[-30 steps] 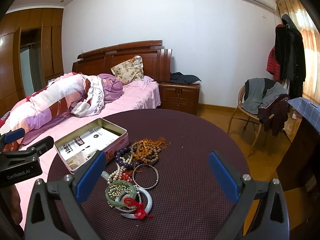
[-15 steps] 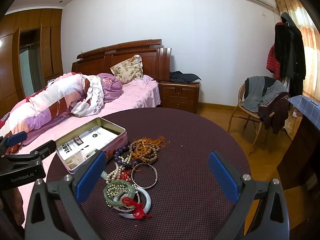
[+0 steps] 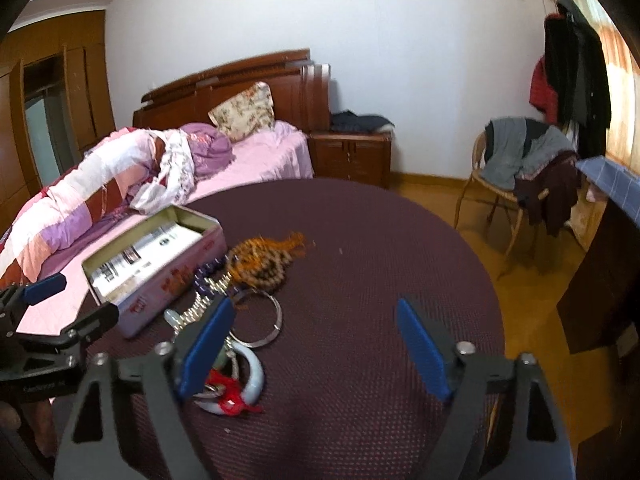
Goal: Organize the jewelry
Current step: 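Lower the right gripper onto the green jade bangle and close it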
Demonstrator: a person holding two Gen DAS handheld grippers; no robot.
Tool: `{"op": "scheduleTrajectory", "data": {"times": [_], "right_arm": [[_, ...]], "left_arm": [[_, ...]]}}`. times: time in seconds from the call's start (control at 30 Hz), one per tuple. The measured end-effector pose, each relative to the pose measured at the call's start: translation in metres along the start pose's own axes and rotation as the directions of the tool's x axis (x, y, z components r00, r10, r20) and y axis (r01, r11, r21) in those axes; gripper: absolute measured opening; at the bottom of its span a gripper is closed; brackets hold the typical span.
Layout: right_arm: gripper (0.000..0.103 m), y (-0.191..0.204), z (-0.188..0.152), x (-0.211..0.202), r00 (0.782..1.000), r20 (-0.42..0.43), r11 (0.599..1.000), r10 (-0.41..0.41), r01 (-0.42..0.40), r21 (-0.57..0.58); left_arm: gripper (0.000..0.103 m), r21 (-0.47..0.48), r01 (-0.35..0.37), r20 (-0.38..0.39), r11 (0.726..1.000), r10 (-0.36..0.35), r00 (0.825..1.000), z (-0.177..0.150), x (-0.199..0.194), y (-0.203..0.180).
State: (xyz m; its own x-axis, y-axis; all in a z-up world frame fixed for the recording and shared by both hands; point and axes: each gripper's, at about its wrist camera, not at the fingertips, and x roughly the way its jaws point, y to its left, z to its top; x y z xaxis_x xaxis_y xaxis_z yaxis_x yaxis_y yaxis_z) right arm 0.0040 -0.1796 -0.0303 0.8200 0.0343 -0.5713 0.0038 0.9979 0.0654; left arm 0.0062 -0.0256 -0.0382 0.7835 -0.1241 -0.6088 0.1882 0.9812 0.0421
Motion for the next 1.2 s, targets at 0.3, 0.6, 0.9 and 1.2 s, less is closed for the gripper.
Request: {"op": "scheduleTrajectory", "data": {"times": [0.3,0.6,0.9,1.2], "right_arm": [[0.057,0.018,-0.016,0.022,0.982,-0.120,0.989,0.146,-0.150,-0.020],[0.032,0.056,-0.020,0.057,0.952,-0.245,0.972,0.183,-0.213,-0.102],[0.012,0.051,-0.020,0.065,0.925,-0.304,0.963,0.228,-0.260,-0.067],[0.010,0.023,-0.001,0.037,0.951,-0.145,0.962,0.272,-0.270,0.031]], "left_arm": [[0.095,-0.003,-0.079,-0.013,0.997,0.079,0.997,-0.006,0.010,0.005],[0.095,-0.003,-0.080,-0.009,0.997,0.080,0.997,-0.009,0.010,0.010],[0.095,-0.022,-0.051,-0.010,0.998,0.051,0.999,-0.011,0.011,0.014],[0.095,-0.023,-0.009,-0.005,1.000,0.009,1.000,-0.009,0.007,0.009]]}}
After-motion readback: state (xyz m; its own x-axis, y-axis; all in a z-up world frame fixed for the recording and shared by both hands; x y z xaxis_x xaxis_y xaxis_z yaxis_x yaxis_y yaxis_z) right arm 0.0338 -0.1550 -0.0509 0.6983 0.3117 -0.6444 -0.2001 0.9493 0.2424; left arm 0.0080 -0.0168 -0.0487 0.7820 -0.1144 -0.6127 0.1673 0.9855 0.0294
